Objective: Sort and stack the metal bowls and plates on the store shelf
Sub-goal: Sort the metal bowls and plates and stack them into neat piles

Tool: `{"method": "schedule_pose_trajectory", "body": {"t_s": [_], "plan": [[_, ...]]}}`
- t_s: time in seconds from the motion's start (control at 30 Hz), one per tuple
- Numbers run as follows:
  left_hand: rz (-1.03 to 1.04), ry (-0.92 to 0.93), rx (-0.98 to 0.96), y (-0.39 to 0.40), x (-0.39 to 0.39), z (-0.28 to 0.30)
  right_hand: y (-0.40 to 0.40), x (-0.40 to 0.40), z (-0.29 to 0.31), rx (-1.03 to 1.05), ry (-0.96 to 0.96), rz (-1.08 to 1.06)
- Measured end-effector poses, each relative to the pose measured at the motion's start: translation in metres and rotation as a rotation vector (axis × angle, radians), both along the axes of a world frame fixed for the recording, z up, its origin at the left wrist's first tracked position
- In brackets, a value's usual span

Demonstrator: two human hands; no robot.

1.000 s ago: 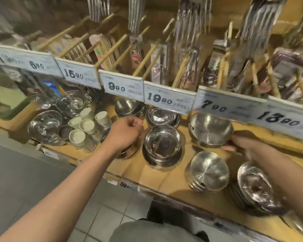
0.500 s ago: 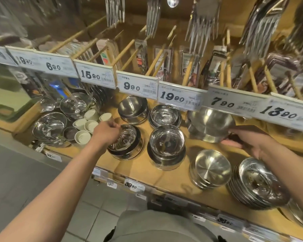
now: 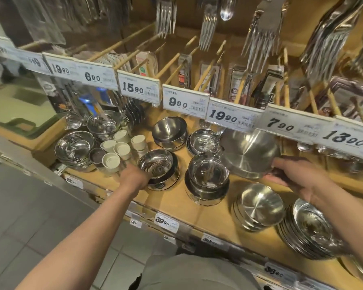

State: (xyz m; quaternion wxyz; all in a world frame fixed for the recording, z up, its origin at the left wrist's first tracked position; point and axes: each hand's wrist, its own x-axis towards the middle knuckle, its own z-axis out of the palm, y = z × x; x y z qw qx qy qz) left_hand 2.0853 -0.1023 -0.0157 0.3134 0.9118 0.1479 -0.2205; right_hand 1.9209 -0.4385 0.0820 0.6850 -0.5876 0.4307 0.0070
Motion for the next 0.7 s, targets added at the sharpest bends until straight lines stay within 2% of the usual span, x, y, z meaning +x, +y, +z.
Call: {"method": "schedule_pose_trajectory", "body": {"t_s": [0.37, 0.5, 0.63, 0.7], "plan": [[0.131, 0.014, -0.094, -0.003, 0.012, 0.010, 0.003, -0.008, -0.006, 0.016, -0.031, 0.011], [0.060, -0.030, -0.043, -0.004, 0.015, 0.018, 0.000, -0.017, -0.003, 0.020, -0.035, 0.006], [-0.087, -0.213, 0.234, -0.005, 0.015, 0.037, -0.002, -0.025, 0.000, 0.043, -0.035, -0.008], [-0.068, -0.264, 0.208, -0.007, 0.014, 0.048, -0.002, -0.030, 0.001, 0.038, -0.038, -0.013]]}}
